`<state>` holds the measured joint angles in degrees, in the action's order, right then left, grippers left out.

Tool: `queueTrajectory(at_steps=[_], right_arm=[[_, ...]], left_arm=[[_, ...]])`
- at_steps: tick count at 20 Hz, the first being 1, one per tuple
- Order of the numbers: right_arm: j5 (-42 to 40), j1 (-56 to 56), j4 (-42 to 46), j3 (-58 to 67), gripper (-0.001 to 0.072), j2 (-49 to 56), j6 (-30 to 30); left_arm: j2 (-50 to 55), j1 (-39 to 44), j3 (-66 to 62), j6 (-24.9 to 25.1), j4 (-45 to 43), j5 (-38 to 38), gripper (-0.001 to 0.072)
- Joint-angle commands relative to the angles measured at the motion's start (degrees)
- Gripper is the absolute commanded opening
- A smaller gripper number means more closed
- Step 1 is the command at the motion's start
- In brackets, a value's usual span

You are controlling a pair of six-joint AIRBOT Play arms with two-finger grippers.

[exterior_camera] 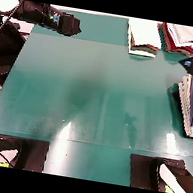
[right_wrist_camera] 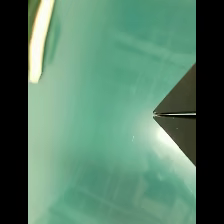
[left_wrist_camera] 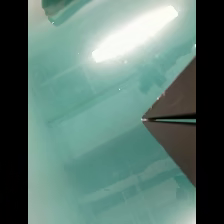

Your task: Fold the shirts.

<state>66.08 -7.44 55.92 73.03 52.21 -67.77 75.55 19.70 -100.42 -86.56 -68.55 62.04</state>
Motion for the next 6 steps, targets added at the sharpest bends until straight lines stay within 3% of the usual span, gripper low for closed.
queueTrajectory(at_steps=[1,6], right_arm=[[-3.8,7.5,-0.3,0.1,0.0020,0.0,0.2],[-4.2,7.8,-0.3,0.1,0.0020,0.0,0.2]], left_arm=[[0.0,0.0,0.0,0.0,0.0,-0.1,0.0025],[0.0,0.0,0.0,0.0,0.0,-0.1,0.0025]])
